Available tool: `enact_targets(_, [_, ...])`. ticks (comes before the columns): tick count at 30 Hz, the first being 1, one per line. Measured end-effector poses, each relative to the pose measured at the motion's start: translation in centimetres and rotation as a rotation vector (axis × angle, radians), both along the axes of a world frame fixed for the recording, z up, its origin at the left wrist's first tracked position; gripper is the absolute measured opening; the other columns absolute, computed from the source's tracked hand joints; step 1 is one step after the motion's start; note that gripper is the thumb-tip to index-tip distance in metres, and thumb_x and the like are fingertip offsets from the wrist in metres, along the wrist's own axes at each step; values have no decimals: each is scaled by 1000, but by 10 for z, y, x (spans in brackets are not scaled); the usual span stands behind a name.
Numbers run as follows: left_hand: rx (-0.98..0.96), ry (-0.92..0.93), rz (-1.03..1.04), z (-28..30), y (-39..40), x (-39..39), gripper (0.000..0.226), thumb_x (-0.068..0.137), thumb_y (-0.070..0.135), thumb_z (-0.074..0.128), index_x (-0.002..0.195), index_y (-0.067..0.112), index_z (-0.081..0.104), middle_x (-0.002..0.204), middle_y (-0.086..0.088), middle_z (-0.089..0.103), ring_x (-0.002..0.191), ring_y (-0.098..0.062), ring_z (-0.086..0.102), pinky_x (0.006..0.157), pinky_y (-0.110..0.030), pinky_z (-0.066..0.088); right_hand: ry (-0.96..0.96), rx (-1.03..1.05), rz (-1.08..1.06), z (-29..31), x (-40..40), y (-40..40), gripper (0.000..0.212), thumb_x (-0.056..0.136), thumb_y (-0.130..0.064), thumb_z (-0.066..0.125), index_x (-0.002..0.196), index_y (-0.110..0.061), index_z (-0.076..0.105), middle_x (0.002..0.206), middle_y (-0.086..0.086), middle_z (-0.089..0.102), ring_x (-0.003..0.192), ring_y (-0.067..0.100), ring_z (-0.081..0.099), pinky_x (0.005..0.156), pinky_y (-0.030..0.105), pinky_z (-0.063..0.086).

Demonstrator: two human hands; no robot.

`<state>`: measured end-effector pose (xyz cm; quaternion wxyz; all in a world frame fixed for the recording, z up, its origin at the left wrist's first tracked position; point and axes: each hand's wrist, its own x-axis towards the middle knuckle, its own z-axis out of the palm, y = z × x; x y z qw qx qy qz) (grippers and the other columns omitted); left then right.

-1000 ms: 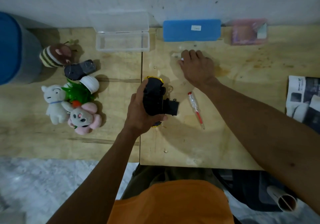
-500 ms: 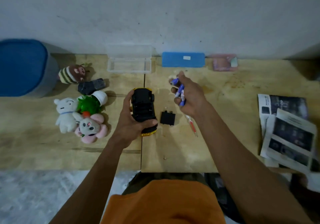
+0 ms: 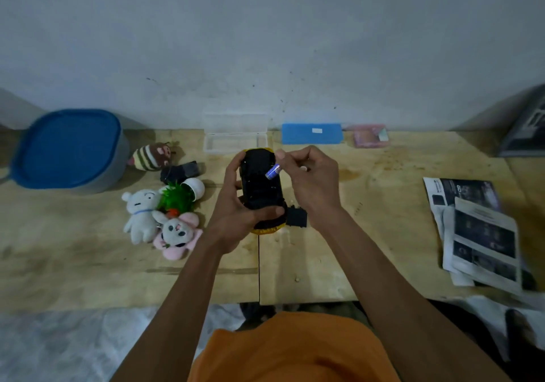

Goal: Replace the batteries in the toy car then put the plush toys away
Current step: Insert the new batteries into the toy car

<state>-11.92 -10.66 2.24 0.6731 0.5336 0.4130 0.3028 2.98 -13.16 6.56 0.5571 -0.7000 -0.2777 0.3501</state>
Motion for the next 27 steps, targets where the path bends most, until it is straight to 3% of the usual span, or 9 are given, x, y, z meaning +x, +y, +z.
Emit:
enact_targets(2, [9, -14, -13, 6, 0, -1, 115, 62, -10, 89, 148, 44, 34, 137, -2, 48, 106, -13, 68, 76, -36, 62, -68, 4, -1, -2, -4, 2, 24, 82, -36, 80, 76, -17, 67, 78, -11, 72, 83, -1, 66, 77, 20, 49])
enact_targets(6, [8, -19, 13, 10, 0, -1, 117, 52, 1, 95, 146, 43, 38, 141, -4, 47, 120, -29, 62, 86, -50, 61, -169, -7, -17, -6, -10, 6, 27, 79, -40, 82, 78, -15, 69, 81, -9, 73, 83, 1, 66, 78, 21, 52])
enact_targets(9, [23, -25, 38, 11, 1, -1, 118, 55, -7, 93, 148, 38, 36, 138, -4, 50, 120, -26, 62, 88, -47, 60, -261, 9, 4, -10, -12, 7, 27, 80, -38, 81, 77, -14, 69, 79, -8, 72, 81, 1, 66, 75, 17, 49])
enact_targets(14, [17, -15, 83, 13, 3, -5, 119, 53, -5, 94, 148, 38, 37, 132, -6, 51, 106, -13, 68, 84, -44, 62, -354, -46, 30, -21, -8, 3, 29, 77, -45, 82, 75, -18, 71, 75, -9, 71, 77, 6, 65, 70, 24, 51])
enact_targets(17, [28, -11, 84, 13, 3, -6, 120, 49, 1, 97, 147, 39, 39, 133, -9, 52, 111, -22, 66, 83, -45, 62, -349, -84, 53, -23, -9, 3, 33, 74, -49, 83, 75, -18, 73, 73, -9, 71, 75, 8, 66, 69, 26, 52])
enact_targets(22, [56, 1, 71, 15, 4, -4, 116, 57, -14, 89, 149, 34, 36, 130, -7, 53, 97, -1, 69, 75, -31, 61, -393, -122, 57, -25, -16, 9, 34, 75, -51, 81, 75, -18, 73, 74, -8, 69, 72, 8, 65, 63, 27, 52])
enact_targets(27, [11, -15, 92, 8, 7, -7, 117, 55, -15, 90, 147, 36, 38, 136, -7, 52, 111, -24, 67, 79, -41, 62, -554, -155, 194, -22, -15, 9, 29, 84, -48, 74, 82, -20, 74, 88, -4, 68, 81, 11, 60, 65, 30, 48])
